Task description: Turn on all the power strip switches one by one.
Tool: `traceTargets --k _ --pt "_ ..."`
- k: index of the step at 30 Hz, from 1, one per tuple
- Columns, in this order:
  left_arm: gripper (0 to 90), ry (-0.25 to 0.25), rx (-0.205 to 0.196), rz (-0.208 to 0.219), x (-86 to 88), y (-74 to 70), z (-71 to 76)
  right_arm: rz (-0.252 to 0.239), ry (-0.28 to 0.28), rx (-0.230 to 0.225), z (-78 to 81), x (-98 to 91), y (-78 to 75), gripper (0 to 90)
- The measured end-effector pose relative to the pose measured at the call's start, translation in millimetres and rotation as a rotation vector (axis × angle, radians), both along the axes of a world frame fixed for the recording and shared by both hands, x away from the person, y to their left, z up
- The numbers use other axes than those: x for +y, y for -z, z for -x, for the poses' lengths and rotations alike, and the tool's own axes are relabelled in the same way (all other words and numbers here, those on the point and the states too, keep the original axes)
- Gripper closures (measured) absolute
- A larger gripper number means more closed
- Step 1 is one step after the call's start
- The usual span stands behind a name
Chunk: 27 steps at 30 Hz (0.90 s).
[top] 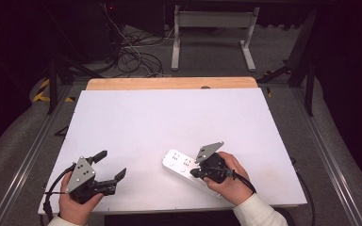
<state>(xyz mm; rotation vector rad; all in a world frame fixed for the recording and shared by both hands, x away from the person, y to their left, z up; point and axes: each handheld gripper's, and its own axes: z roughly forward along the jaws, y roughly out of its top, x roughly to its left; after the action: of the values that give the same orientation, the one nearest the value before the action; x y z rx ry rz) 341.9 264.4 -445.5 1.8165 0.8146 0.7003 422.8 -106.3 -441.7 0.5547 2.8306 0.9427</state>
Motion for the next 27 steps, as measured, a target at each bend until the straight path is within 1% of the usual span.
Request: traceTargets --k 3,7,9,10,17,22,25,27 --pt "15.4 -0.001 -0.002 0.000 0.2 -0.1 -0.1 0.011 0.001 0.000 -0.2 0.9 1.4 90.0" --pt "15.4 -0.002 -0.005 -0.001 0.2 -0.2 0.0 0.011 0.006 0.003 0.1 1.1 1.5 90.0" --pt "15.4 -0.003 0.000 0.005 0.1 0.0 0.2 0.012 0.008 0.002 0.4 1.2 1.6 90.0" --pt "15.4 -0.003 -0.003 0.001 0.4 -0.2 0.1 0.012 0.010 0.002 0.7 1.2 1.7 90.0" --pt "15.4 -0.001 -0.001 -0.001 -0.3 -0.1 0.2 0.036 -0.004 -0.011 1.6 3.4 2.7 90.0" --pt "15.4 -0.006 -0.001 0.004 0.6 -0.1 -0.1 0.037 -0.004 -0.010 1.1 4.0 3.7 90.0" --pt "15.4 -0.005 0.002 0.007 0.4 -0.1 0.2 0.045 0.007 -0.017 2.7 5.0 4.1 90.0" --pt "15.4 -0.005 0.001 0.008 0.1 -0.1 0.3 0.039 0.019 -0.009 2.9 5.1 4.8 90.0"
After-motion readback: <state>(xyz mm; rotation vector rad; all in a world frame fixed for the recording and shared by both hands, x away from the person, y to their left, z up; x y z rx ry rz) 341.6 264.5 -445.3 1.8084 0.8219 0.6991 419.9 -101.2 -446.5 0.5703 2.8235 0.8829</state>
